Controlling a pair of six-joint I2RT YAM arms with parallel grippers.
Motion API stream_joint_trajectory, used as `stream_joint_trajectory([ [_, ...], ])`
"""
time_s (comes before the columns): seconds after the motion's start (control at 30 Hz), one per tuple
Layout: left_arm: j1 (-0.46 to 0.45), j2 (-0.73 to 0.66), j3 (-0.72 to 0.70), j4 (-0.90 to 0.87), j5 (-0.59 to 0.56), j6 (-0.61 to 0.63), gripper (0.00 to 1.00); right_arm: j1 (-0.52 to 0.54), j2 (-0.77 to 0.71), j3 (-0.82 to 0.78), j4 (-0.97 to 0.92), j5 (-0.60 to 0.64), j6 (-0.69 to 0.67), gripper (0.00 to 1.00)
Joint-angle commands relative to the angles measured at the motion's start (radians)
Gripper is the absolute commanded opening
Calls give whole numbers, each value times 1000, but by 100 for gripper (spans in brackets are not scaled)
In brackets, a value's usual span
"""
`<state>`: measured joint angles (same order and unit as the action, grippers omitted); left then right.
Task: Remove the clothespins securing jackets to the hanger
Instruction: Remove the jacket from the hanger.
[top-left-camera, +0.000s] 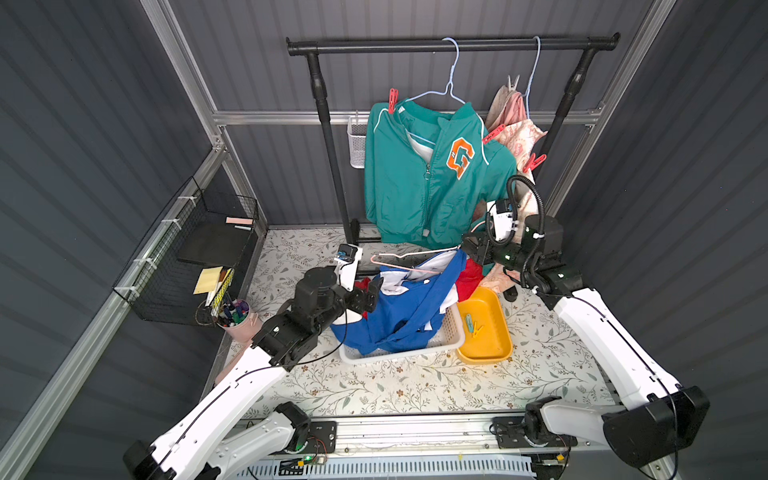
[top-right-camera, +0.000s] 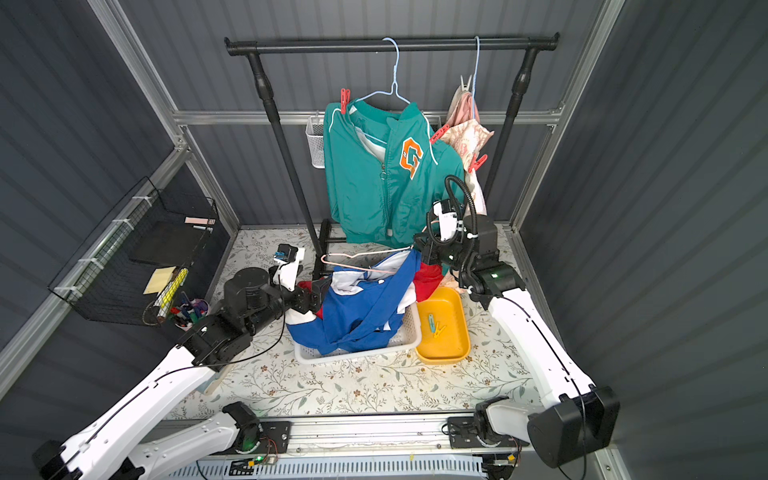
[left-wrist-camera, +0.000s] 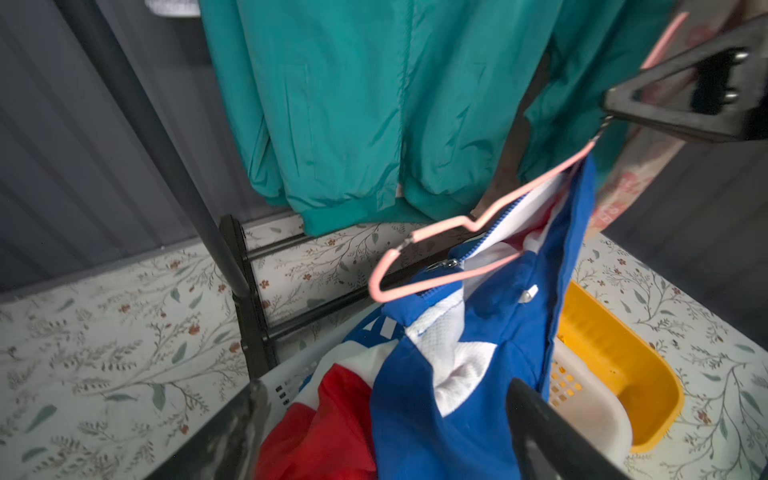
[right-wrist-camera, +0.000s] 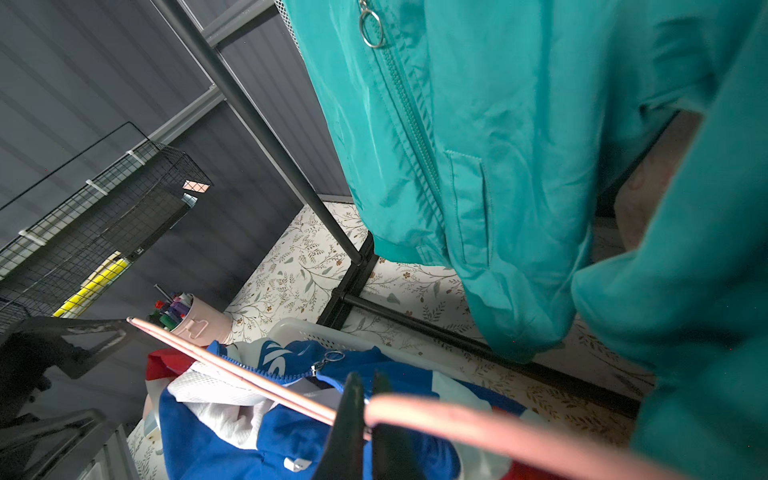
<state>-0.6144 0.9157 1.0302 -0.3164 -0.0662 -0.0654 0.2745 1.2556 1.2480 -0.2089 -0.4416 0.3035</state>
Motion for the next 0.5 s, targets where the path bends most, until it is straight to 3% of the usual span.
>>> stream_joint_trajectory([
  [0.0,1,-36,70,-45,84,129,92,-13,-5,4,40,-79,10,0],
  [0.13,2,-19,147,-78,160,222,87,-23,-9,12,41,-187,-4,0],
  [0.3,2,59,235,-125,157,301,77,-24,-17,19,23,-269,-15,0],
  [0.47,1,143,304,-200,221,339,71,-24,-24,3,34,-298,-14,0],
])
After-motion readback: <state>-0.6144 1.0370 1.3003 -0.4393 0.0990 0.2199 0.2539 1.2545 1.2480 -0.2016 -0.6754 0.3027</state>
